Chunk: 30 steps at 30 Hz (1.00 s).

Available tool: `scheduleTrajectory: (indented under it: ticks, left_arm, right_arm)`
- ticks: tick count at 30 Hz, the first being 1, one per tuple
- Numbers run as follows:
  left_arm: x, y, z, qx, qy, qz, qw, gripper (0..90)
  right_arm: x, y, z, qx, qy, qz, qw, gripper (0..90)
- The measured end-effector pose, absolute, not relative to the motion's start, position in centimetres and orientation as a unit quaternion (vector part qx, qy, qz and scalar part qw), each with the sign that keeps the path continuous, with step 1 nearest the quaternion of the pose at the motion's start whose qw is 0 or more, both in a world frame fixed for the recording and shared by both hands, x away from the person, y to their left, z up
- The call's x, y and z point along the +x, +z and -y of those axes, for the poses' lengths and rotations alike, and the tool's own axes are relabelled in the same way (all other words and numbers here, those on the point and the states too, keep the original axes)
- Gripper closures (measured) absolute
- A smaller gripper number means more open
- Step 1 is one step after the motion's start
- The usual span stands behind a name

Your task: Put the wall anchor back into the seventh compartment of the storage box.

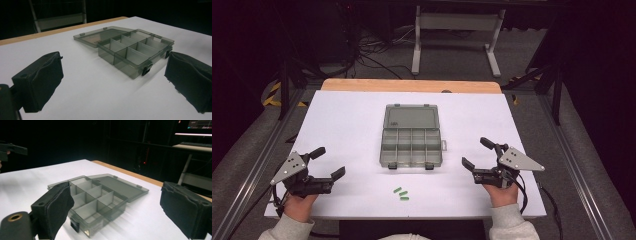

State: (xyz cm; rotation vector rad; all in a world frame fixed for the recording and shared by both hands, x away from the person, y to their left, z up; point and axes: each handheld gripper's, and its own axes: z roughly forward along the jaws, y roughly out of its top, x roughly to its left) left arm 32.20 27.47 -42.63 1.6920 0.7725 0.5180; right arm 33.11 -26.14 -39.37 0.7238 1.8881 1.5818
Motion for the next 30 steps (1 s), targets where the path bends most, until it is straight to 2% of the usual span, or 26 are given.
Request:
scheduleTrajectory:
  ticks: [6,15,21,24,26,30]
  left_arm:
    - [32.2,-42.6,-27.6,0.721,0.219,-0.327,0.571,2.3]
    - [32.2,-42.6,-27.7,0.717,0.214,-0.327,0.578,2.3]
    - [32.2,-42.7,-27.3,0.720,0.214,-0.323,0.575,2.3]
    - [32.2,-42.7,-27.3,0.721,0.215,-0.324,0.573,2.3]
    - [32.2,-42.7,-27.4,0.723,0.213,-0.323,0.572,2.3]
    - [32.2,-42.7,-27.4,0.717,0.212,-0.324,0.579,2.3]
  right_arm:
    - [33.1,-38.7,24.1,0.254,0.592,-0.711,0.281,11.0]
    - [34.0,-37.9,20.2,0.202,0.606,-0.731,0.240,10.9]
    - [34.4,-37.5,19.0,0.203,0.599,-0.741,0.224,10.9]
    - [34.5,-37.0,18.4,0.211,0.580,-0.756,0.218,11.0]
    - [34.5,-36.5,18.0,0.214,0.545,-0.783,0.209,15.1]
    - [34.5,-36.0,17.5,0.213,0.512,-0.807,0.203,16.6]
